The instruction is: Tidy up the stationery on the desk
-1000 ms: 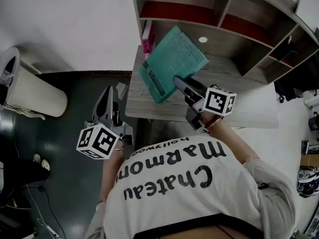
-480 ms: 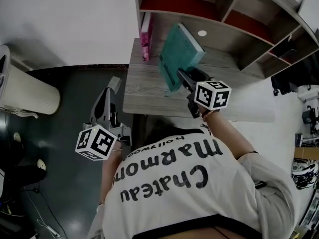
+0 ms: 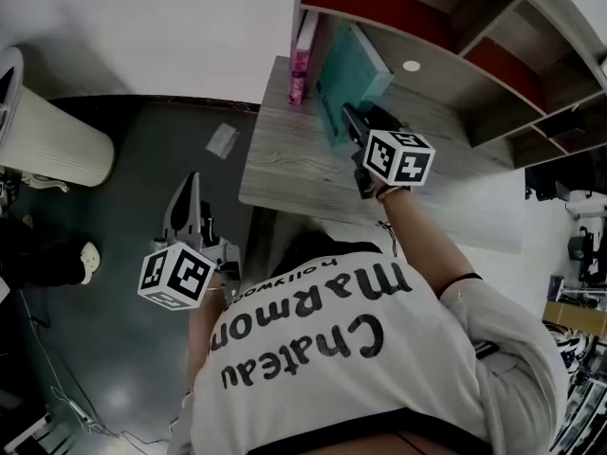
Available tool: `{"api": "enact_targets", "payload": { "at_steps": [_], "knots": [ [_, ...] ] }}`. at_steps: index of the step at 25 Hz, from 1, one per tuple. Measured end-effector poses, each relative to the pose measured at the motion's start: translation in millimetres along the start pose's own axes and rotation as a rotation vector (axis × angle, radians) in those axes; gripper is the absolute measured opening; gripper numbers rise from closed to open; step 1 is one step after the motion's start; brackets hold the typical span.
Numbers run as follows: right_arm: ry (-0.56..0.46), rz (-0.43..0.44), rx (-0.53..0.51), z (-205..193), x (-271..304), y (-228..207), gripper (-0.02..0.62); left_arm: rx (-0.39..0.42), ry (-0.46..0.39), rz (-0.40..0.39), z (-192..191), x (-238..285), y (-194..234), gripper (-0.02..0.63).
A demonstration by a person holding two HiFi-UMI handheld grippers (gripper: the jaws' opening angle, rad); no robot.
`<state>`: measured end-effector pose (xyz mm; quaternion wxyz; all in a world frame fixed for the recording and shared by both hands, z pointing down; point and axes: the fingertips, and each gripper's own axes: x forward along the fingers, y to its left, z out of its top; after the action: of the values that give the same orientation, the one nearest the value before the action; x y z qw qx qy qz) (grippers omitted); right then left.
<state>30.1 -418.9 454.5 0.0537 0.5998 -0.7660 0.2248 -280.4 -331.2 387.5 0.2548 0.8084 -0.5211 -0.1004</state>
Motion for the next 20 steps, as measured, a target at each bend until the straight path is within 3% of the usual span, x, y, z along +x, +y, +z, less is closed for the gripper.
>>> {"api": "enact_targets", "payload": {
  "at_steps": [9,20],
  "knots": [
    [0.058,0.017,-0.022,-13,44,7,0.183,0.007,-0.008,0.098,4,1,14,0.015],
    [0.116,0.057,-0.097,-32,46,30,0.204,0.018,-0.048,0.187,17,-10,18,0.015]
  ]
}}
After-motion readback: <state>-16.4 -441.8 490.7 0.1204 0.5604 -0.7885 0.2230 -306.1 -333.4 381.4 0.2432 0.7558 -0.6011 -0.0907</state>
